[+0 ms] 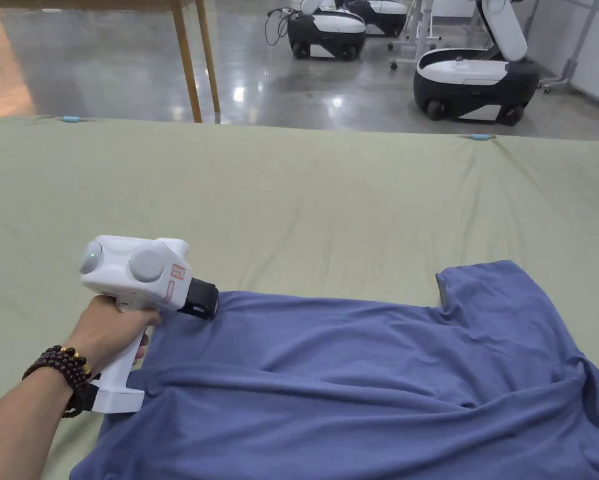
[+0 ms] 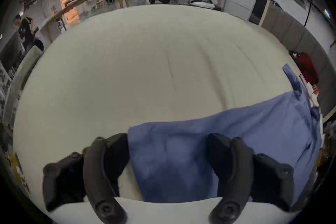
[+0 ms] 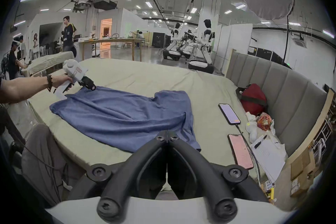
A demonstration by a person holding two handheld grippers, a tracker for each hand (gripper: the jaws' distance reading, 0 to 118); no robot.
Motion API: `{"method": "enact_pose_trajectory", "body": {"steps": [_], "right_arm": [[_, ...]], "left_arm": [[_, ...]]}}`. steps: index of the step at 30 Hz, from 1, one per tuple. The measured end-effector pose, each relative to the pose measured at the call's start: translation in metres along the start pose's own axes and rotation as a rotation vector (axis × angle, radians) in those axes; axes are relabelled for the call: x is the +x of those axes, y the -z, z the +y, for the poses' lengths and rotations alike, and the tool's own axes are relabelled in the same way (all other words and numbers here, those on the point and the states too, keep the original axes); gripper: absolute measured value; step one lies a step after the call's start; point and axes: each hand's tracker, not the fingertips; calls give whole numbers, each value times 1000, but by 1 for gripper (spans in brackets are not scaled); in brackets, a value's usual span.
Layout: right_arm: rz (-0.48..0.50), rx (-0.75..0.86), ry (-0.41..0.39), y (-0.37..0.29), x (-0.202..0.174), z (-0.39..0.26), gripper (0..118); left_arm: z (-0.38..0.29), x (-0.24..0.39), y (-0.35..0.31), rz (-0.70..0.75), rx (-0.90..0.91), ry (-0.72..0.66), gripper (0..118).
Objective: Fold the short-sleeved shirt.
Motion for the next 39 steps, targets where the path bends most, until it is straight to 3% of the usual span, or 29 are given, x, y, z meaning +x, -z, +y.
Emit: {"method": "enact_pose_trajectory", "body": {"steps": [1, 3, 5, 9, 13, 14, 16, 17, 19, 22, 25, 28, 29, 31, 32, 34, 36, 39], "right_arm": [[-8, -9, -6, 2, -2, 0, 0], [-17, -21, -14, 5, -4, -1, 1], [6, -28, 1, 10, -4, 0, 1], [22, -7, -17, 39, 5, 31, 0], [31, 15, 11, 132, 43, 94, 3], [42, -41, 20, 162, 51, 104, 14], [15, -173, 18, 228, 68, 115, 90], [-11, -230, 2, 262, 73, 115, 118], [46, -292, 15, 313, 86, 108, 116], [-26, -562, 72, 370, 95, 86, 110], [-65, -612, 75, 389, 96, 67, 93], [20, -659, 136, 387, 89, 60, 87], [5, -649, 124, 385, 86, 61, 78], [1, -630, 103, 374, 78, 66, 12], [43, -613, 95, 370, 72, 68, 0], [71, -570, 25, 368, 56, 70, 0], [-10, -620, -75, 372, 44, 66, 0], [-6, -549, -61, 367, 52, 78, 0]], "left_arm": [[-6, 4, -6, 55, 50, 44, 58], [-11, 9, -14, 31, 89, 70, 0], [-12, 13, -21, -30, 109, 92, 0], [-11, 19, -20, 26, 104, 145, 0], [-11, 21, -29, 21, 128, 171, 0], [-11, 20, -29, 17, 131, 170, 0], [-12, 20, -28, 16, 129, 148, 0], [-13, 19, -28, 9, 129, 137, 0], [-14, 18, -27, 2, 131, 130, 1], [-17, 20, -28, 1, 132, 127, 0], [-16, 20, -26, -3, 127, 120, 0], [-16, 23, -25, 2, 118, 129, 0], [-16, 23, -25, 4, 117, 132, 0], [-16, 25, -25, 8, 117, 136, 0], [-17, 25, -25, 9, 117, 138, 1], [-17, 25, -24, 7, 112, 132, 1], [-17, 26, -25, 13, 108, 136, 1], [-18, 26, -40, 26, 126, 148, 0]]}}
